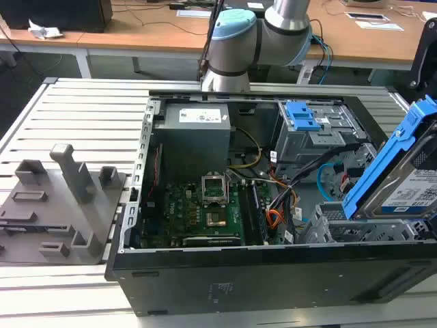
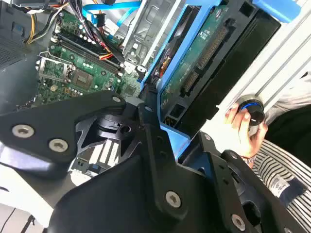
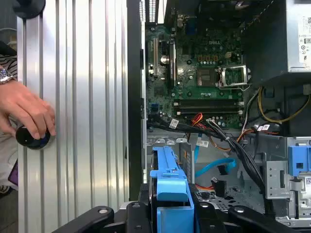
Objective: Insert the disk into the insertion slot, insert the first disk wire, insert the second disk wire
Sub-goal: 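Insert the disk into the insertion slot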
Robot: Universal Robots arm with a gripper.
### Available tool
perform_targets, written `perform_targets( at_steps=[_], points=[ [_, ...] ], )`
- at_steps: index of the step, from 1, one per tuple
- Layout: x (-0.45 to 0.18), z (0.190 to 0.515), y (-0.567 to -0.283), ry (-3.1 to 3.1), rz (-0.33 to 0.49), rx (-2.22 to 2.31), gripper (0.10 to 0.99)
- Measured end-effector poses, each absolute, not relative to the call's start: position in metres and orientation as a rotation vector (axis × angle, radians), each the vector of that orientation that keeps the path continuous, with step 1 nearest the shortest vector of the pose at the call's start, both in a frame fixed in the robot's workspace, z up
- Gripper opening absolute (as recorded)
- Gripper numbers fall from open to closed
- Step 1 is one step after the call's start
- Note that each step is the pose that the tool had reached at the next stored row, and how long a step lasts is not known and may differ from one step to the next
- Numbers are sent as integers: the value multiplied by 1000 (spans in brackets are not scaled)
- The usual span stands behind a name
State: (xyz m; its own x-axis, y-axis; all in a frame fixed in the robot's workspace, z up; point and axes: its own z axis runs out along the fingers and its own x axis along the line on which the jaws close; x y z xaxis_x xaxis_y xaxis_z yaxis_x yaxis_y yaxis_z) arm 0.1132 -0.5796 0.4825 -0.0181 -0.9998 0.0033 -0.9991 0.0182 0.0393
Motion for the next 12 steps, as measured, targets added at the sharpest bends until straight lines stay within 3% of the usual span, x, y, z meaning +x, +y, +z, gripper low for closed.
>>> perform_targets(
  at_steps=[12],
  points=[
    [113, 465, -580, -2220, -40, 2180, 369]
  ],
)
